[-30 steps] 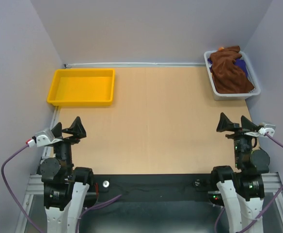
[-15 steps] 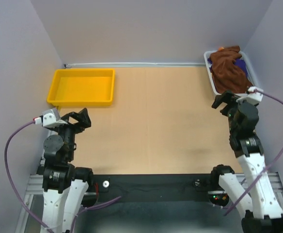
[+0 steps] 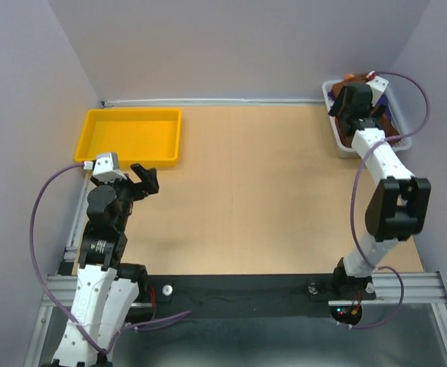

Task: Fold and stack the towels
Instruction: Grab crumpled towel

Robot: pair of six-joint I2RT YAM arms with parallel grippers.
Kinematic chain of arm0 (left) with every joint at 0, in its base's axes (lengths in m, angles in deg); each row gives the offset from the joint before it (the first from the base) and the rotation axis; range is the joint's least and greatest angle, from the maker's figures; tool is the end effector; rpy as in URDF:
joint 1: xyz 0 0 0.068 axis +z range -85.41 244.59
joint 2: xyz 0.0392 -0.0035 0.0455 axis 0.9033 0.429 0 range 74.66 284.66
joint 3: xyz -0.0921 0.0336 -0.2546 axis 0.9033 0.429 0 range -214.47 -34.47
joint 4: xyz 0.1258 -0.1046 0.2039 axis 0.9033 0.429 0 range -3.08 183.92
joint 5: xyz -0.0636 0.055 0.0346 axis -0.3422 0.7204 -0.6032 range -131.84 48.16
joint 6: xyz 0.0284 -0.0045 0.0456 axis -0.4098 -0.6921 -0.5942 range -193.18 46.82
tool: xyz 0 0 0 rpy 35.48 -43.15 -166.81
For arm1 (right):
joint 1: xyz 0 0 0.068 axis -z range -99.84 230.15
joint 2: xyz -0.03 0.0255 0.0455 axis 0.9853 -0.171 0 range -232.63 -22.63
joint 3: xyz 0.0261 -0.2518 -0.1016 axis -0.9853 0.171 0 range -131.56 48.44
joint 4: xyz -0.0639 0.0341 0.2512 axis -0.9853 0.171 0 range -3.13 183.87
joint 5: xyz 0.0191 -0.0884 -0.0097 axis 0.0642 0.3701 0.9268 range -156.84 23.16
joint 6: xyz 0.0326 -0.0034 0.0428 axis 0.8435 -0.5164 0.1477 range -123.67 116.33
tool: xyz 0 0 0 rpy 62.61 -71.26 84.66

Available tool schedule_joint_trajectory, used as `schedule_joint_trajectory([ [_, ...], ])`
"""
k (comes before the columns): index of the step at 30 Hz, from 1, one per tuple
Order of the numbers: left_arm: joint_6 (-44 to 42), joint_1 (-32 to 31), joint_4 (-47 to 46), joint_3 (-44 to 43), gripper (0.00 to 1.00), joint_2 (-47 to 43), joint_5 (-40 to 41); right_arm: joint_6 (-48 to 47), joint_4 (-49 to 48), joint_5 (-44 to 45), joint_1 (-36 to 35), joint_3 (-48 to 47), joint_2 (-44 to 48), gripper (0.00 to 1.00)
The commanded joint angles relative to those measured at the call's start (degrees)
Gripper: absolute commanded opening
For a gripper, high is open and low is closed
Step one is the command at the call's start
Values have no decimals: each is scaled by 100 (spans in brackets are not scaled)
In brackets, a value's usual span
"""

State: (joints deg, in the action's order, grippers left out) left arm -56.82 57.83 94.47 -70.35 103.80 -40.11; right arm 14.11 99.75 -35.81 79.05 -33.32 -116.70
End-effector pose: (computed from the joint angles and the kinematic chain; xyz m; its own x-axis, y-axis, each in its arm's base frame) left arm 0.1344 -0.0149 0.3289 -0.0383 -0.2789 -0.9596 0.0803 0.9563 -0.2811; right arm 0.3857 -0.0109 0.3387 -0.2679 0.2566 -0.9286 0.5583 0.8269 0.0675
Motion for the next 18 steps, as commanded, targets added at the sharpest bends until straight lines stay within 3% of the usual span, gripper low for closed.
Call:
schedule_joint_trajectory([
  [1,-80,-9,-421,81,99,187,-139,76,-75,378,443,-970,-1059,100],
  [4,-63,-9,-421,99,99,258,-147,155,-67,343,602,-1465,-1851,98],
  [7,-71,-9,-377,107,98,276,-147,200,-67,290,725,-2001,-2458,89],
  [12,-80,-9,-342,125,98,293,-313,41,-75,466,734,-2415,-2767,63],
  [16,-89,-9,-342,125,98,267,-323,-90,-67,527,734,-2284,-2469,45],
  [18,-89,-9,-342,125,98,232,-323,-169,-75,519,734,-2178,-2215,31],
])
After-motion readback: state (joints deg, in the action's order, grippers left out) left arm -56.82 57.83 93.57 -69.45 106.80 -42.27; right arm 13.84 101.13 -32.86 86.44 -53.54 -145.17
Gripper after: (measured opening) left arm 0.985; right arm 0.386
